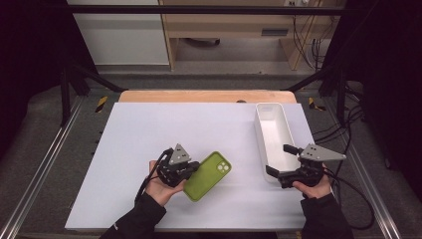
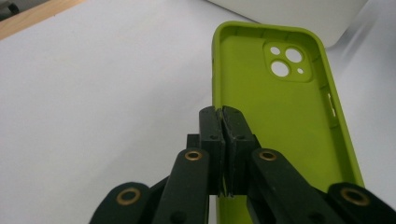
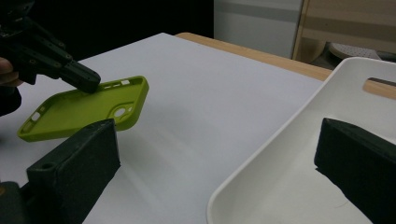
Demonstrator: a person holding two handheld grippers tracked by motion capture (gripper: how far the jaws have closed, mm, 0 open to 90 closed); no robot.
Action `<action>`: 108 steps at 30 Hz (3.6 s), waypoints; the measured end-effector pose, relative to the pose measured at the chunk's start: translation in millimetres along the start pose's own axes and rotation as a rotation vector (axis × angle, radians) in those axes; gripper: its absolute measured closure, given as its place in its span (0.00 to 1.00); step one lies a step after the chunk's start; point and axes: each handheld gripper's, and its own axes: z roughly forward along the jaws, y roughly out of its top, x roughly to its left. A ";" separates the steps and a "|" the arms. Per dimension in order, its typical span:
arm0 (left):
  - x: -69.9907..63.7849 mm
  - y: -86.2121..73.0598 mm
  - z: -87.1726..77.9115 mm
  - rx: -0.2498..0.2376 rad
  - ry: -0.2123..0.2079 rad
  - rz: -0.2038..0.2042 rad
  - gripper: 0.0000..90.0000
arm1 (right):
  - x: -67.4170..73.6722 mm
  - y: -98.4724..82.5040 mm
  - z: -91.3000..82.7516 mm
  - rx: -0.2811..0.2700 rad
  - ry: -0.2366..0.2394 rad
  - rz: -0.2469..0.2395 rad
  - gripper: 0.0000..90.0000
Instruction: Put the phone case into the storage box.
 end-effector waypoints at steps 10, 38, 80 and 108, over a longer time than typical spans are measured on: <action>-5.9 3.7 -5.1 -0.015 -0.004 0.026 0.98 | 11.1 5.5 8.7 0.030 0.015 -0.005 0.01; -20.4 8.7 -7.4 -0.029 -0.015 0.101 0.98 | 36.8 17.7 38.4 0.091 0.083 -0.008 0.01; -40.0 10.9 -0.1 -0.020 -0.048 0.171 0.98 | 51.3 17.0 79.2 0.250 0.162 0.051 0.08; -48.9 12.5 -1.2 -0.030 -0.054 0.219 0.98 | 48.5 14.4 86.1 0.353 0.295 0.131 0.55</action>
